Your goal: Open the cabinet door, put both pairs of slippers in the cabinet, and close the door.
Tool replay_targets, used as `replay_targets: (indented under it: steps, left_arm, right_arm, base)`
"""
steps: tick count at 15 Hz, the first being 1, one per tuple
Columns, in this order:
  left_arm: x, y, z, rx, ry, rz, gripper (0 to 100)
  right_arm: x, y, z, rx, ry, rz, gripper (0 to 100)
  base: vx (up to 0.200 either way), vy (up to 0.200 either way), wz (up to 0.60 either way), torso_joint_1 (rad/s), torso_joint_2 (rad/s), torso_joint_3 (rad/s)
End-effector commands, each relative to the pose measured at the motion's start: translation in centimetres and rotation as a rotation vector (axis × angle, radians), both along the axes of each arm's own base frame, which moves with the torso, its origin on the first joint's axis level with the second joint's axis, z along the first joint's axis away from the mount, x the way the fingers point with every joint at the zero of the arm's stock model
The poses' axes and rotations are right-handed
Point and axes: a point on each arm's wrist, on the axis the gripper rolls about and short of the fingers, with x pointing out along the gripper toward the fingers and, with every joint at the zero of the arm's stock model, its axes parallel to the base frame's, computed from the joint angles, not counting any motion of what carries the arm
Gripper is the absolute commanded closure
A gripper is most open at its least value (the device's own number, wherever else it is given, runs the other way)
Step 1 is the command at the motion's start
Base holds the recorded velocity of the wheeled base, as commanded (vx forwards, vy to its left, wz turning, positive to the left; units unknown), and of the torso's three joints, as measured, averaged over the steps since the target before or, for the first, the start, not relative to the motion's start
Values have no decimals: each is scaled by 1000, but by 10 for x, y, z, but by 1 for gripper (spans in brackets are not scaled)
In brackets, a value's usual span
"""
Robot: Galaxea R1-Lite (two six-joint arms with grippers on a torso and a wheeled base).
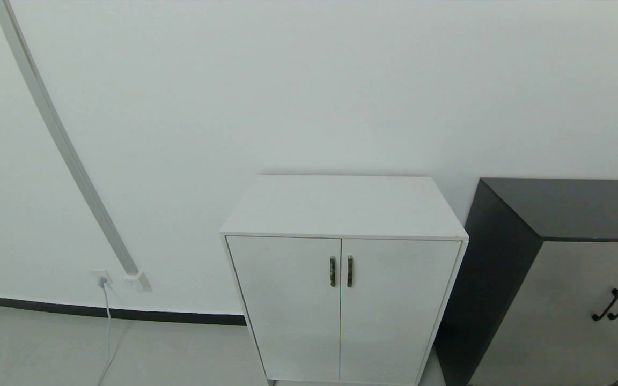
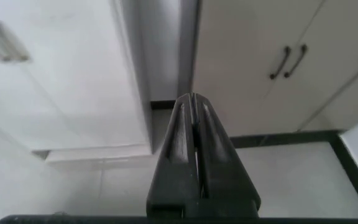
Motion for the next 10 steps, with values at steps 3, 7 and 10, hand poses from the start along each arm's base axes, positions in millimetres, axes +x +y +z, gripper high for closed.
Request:
replay_targets:
  steps: [3,7,10]
  left_arm:
    - [0,0,0,-2,1,0,100]
    - [0,0,0,-2,1,0,100]
    - [0,0,0,0,1,0,100]
  right_arm:
    - [-28,-5,-19,56,-127,3,100]
    - [-20,-4,-26,73,-223,25,100]
    - [-20,-2,-26,90,-232,107,100]
  base:
    - [0,0,0,0,0,0]
    - [0,0,0,0,0,0]
    - [0,0,0,0,0,0]
